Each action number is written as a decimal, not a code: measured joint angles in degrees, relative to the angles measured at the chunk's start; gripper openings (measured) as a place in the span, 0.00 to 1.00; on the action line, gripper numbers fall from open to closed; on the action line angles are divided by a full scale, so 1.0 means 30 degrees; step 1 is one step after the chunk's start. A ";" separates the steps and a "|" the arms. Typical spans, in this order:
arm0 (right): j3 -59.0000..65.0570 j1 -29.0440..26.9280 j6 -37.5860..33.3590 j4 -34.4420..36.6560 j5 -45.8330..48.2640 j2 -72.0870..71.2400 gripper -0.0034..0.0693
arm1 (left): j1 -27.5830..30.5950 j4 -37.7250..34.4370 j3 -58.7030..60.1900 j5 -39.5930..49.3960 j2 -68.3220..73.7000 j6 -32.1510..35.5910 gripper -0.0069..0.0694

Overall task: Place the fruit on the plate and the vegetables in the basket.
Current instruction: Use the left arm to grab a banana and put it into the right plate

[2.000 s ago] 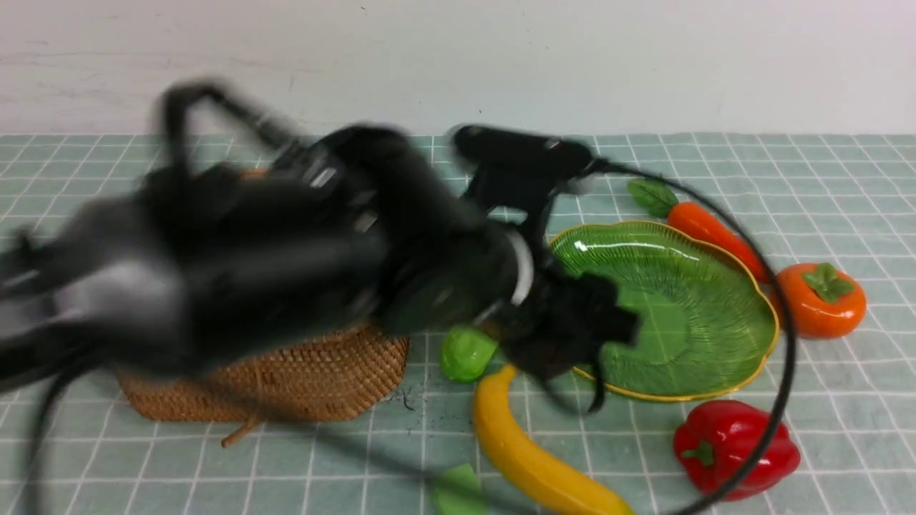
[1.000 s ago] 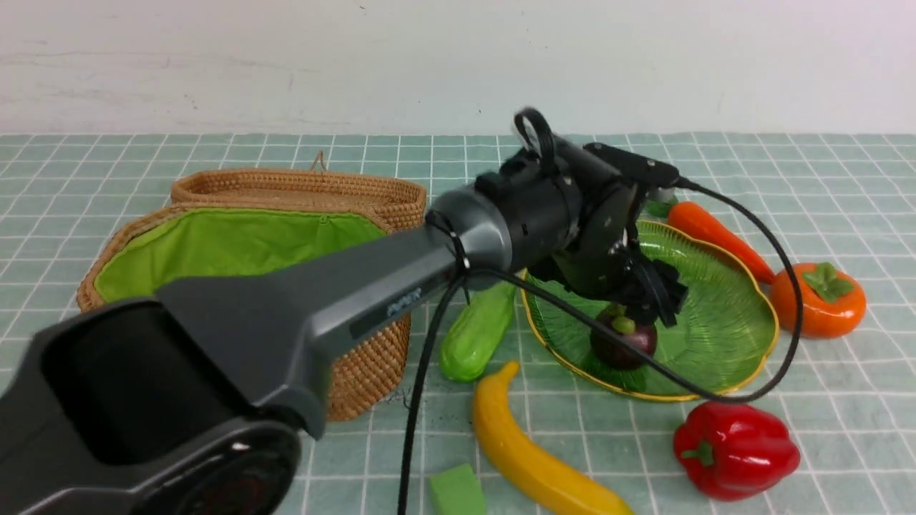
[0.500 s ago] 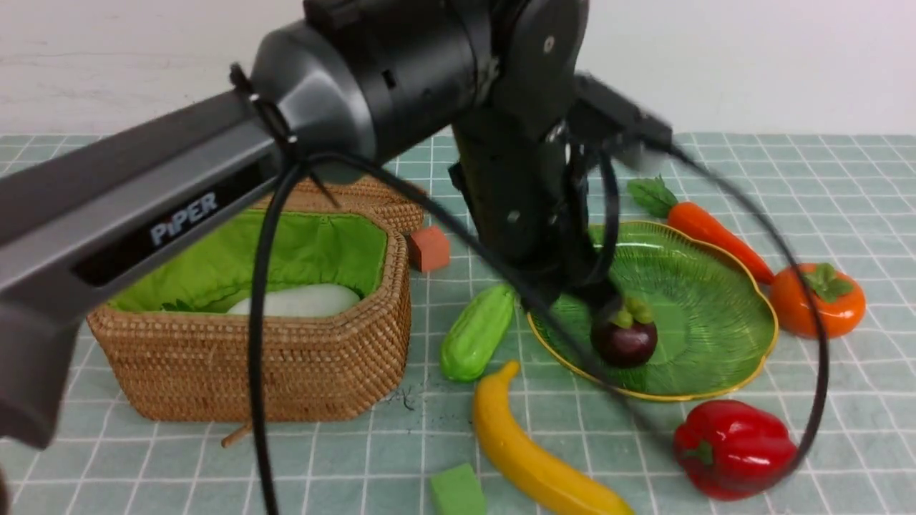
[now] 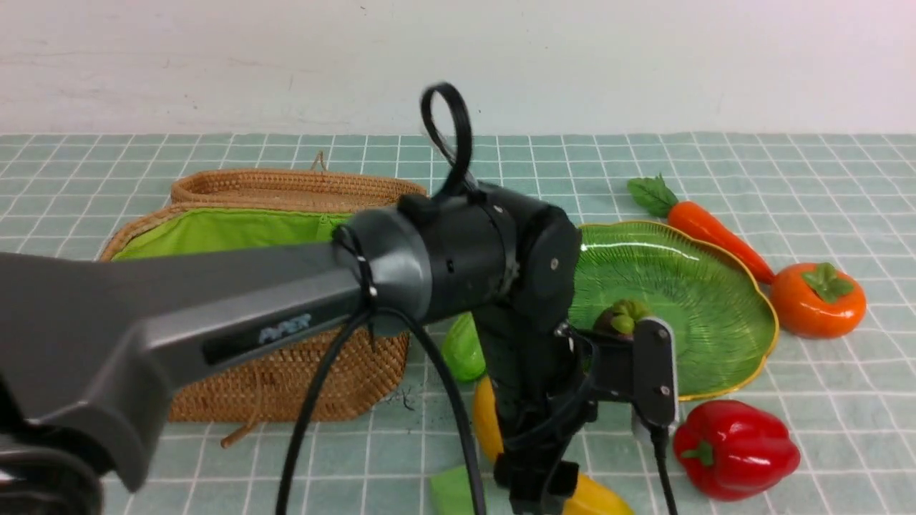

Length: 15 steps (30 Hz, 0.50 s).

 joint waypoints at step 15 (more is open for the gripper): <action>0.0000 0.0000 -0.0017 0.0000 0.0481 0.0000 0.17 | -0.0276 0.1057 -0.0659 -0.0499 0.1316 0.0962 0.49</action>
